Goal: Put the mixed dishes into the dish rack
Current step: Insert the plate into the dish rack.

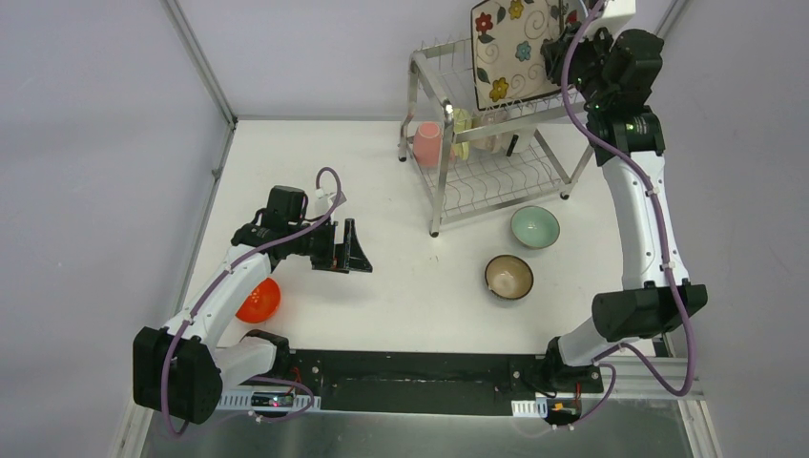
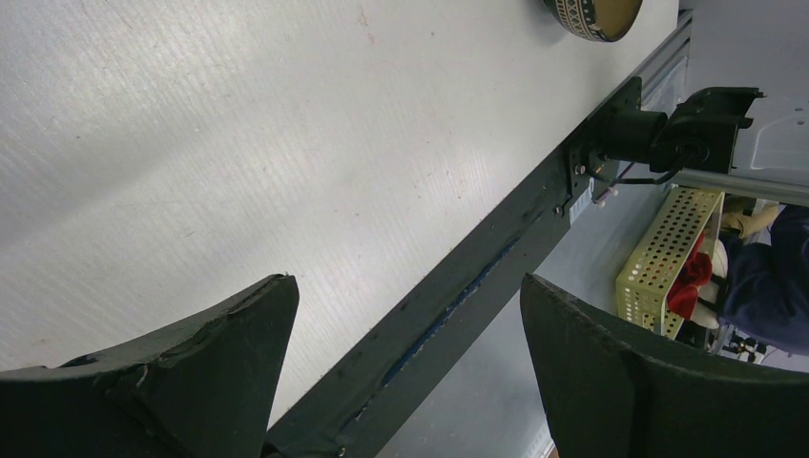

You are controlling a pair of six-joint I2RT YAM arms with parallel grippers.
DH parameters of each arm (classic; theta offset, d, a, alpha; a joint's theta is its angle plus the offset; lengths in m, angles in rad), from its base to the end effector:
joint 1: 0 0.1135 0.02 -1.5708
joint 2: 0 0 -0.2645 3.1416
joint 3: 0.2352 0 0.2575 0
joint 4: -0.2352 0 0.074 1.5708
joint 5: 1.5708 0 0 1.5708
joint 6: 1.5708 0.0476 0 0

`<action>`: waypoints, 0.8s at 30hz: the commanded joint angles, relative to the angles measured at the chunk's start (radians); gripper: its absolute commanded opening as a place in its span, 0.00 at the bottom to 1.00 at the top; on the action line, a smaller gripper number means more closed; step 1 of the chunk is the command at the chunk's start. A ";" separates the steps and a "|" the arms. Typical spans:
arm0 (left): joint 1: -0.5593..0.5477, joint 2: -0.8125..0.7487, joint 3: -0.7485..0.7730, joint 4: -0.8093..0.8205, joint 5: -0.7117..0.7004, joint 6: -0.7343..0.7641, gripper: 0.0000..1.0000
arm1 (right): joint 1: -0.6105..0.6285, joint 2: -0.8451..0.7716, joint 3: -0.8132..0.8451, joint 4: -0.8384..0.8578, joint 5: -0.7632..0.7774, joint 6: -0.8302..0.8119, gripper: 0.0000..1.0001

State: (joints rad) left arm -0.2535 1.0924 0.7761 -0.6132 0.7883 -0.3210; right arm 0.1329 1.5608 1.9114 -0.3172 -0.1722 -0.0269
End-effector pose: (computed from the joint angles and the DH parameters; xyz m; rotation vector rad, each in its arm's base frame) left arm 0.2038 -0.0877 0.2413 0.2589 2.4919 -1.2234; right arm 0.3486 0.0548 0.5244 -0.2592 1.5199 0.2165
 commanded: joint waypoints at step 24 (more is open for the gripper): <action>0.008 -0.014 0.000 0.019 0.008 0.026 0.90 | -0.007 -0.011 -0.091 0.075 -0.173 0.032 0.21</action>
State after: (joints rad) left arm -0.2535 1.0924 0.7757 -0.6132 0.7879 -0.3210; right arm 0.1108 1.5341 1.8347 -0.2481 -0.2386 0.0090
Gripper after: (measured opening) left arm 0.899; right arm 0.205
